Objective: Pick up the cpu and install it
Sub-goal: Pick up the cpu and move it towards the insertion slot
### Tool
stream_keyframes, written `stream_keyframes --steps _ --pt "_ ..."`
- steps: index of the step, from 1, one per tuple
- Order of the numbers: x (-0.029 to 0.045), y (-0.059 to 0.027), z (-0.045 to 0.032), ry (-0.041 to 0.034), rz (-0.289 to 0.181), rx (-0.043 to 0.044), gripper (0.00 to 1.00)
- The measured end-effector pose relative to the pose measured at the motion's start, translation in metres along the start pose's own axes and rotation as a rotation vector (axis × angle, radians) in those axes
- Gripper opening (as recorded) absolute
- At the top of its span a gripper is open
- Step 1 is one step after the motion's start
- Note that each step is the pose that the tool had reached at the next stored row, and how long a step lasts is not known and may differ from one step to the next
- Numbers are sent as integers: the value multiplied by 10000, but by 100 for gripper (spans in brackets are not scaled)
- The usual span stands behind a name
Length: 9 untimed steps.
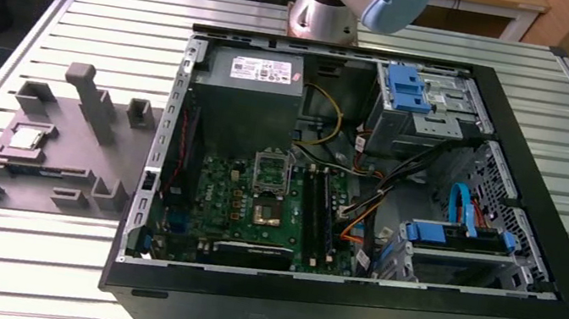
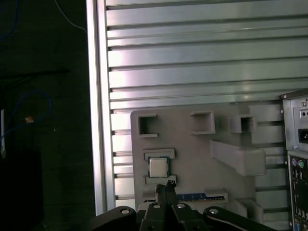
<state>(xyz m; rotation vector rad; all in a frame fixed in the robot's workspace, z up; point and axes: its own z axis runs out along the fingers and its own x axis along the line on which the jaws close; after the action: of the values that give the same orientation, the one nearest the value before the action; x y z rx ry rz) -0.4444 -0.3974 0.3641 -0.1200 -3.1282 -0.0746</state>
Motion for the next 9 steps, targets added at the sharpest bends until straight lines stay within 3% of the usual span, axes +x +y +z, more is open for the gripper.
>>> stream_keyframes --steps 9 --pt "9 0 0 -1 0 -1 11"
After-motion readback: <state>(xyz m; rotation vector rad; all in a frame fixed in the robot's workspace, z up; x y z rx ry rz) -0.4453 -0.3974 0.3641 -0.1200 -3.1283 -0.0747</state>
